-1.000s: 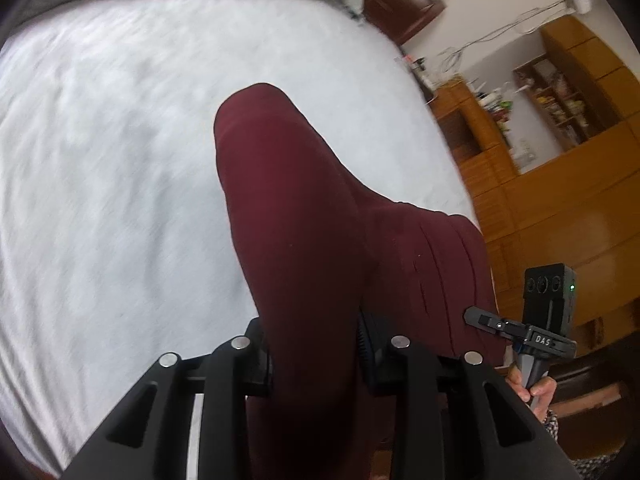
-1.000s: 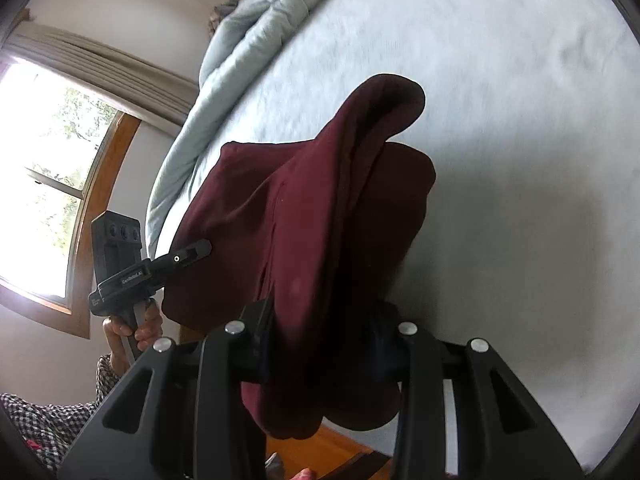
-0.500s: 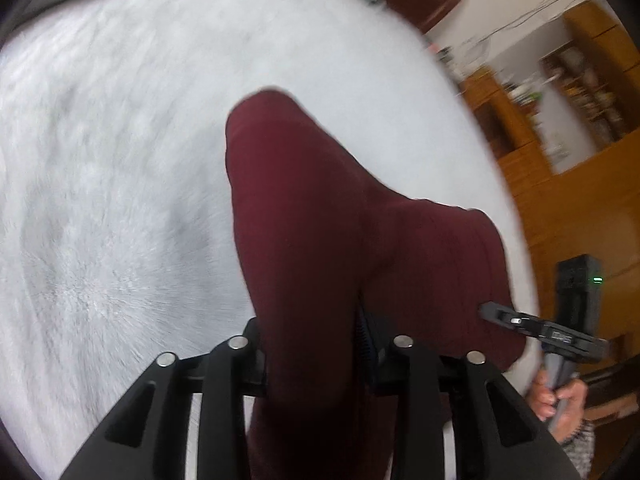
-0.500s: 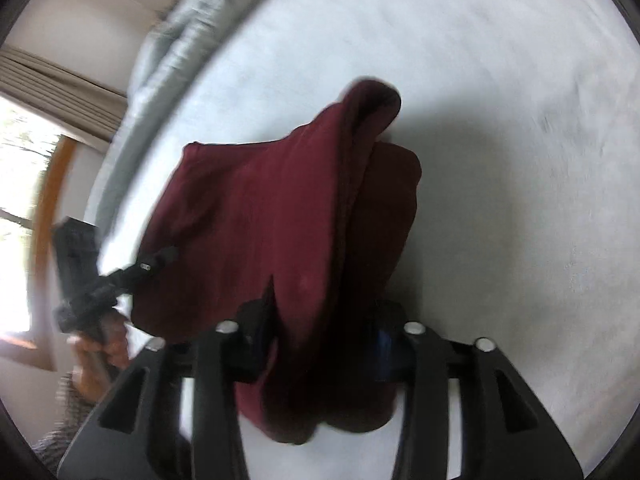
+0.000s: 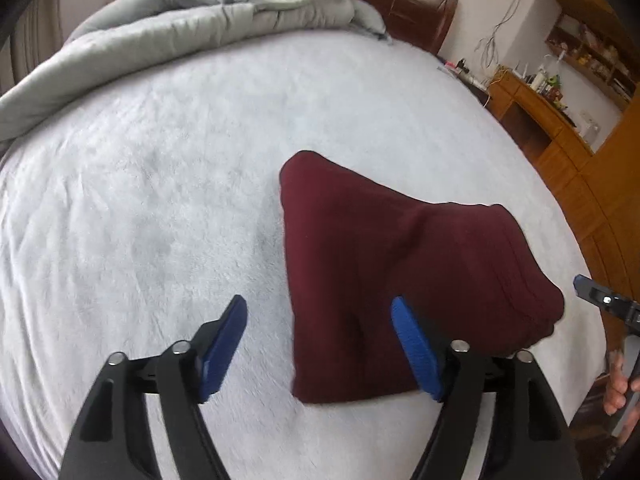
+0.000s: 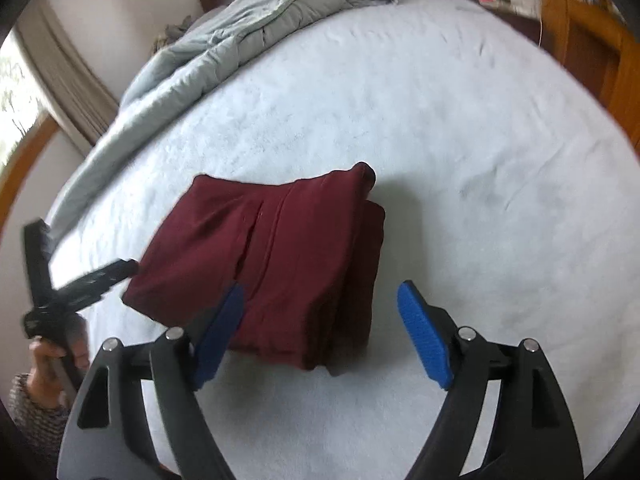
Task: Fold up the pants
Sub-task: 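Release the folded trousers and lift both tools away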
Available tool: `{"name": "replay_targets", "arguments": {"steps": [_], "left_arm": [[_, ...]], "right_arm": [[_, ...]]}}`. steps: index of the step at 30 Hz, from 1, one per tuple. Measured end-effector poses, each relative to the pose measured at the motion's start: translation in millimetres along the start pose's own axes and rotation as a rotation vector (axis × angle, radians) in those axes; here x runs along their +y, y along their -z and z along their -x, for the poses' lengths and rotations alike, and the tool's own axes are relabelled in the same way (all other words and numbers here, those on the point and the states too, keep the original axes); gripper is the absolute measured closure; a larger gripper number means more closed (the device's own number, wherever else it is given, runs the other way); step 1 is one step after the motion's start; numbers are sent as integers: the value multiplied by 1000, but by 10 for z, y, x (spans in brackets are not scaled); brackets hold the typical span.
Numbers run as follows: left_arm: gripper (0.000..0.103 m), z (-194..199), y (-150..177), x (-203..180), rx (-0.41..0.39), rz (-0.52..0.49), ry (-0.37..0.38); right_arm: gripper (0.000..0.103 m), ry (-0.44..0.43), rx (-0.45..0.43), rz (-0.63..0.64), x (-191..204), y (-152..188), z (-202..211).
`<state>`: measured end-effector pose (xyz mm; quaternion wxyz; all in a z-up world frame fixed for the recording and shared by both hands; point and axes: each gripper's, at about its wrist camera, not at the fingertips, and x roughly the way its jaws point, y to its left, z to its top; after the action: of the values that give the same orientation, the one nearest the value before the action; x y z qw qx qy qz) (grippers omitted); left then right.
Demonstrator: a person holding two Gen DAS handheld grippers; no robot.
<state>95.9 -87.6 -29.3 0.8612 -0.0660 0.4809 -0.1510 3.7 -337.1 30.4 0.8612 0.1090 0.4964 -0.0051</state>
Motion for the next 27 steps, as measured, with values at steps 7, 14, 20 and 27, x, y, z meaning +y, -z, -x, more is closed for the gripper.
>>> {"name": "replay_targets", "arguments": {"steps": [7, 14, 20, 27], "left_arm": [[24, -356, 196, 14, 97, 36, 18], [24, -314, 199, 18, 89, 38, 3], [4, 126, 244, -188, 64, -28, -82], [4, 488, 405, -324, 78, 2, -96]], "right_arm": [[12, 43, 135, -58, -206, 202, -456], [7, -14, 105, -166, -332, 279, -367], [3, 16, 97, -172, -98, 349, 5], [3, -7, 130, -113, 370, 532, 241]]}}
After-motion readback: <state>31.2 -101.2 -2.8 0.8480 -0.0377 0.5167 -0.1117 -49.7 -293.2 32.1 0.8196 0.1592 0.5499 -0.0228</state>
